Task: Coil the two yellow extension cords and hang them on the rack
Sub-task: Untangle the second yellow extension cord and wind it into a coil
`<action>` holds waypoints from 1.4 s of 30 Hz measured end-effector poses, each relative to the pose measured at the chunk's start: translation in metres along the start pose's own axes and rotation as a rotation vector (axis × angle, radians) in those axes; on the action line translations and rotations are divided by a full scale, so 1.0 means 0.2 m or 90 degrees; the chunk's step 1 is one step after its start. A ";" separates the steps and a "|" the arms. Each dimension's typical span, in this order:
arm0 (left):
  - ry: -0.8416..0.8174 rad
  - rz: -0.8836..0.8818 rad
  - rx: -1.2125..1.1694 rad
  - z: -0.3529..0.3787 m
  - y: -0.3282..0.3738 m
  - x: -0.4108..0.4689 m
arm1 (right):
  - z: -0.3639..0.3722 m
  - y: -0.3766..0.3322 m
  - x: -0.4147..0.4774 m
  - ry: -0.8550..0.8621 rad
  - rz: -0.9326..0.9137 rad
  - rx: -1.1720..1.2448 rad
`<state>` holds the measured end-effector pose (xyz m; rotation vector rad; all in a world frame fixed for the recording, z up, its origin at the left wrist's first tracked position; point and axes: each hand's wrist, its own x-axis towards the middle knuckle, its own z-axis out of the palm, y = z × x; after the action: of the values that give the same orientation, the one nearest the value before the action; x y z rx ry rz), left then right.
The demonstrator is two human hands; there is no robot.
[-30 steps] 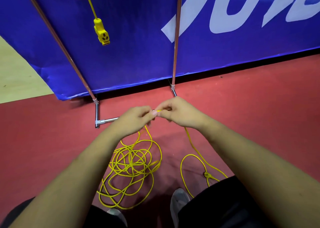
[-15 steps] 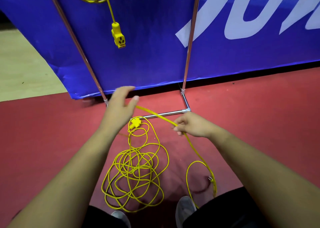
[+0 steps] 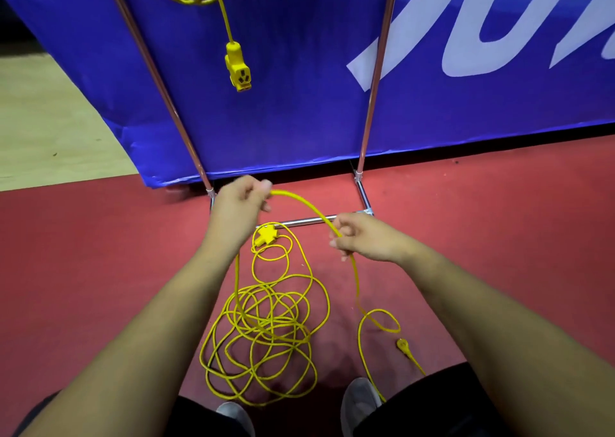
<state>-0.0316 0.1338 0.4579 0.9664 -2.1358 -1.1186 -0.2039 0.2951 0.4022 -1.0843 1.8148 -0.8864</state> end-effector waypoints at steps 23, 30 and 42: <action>0.013 -0.016 -0.114 -0.13 -0.04 0.02 | 0.03 0.09 0.03 0.037 0.089 -0.199; -0.186 0.098 0.069 -0.06 -0.04 -0.02 | 0.13 -0.27 0.04 0.148 -0.196 -0.200; 0.074 -0.028 -0.181 -0.15 -0.01 0.01 | 0.09 -0.03 0.08 0.026 -0.018 -0.138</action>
<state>-0.0101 0.1183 0.4710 0.9249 -1.8112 -1.3119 -0.1895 0.2760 0.3946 -1.2368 1.9686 -0.7443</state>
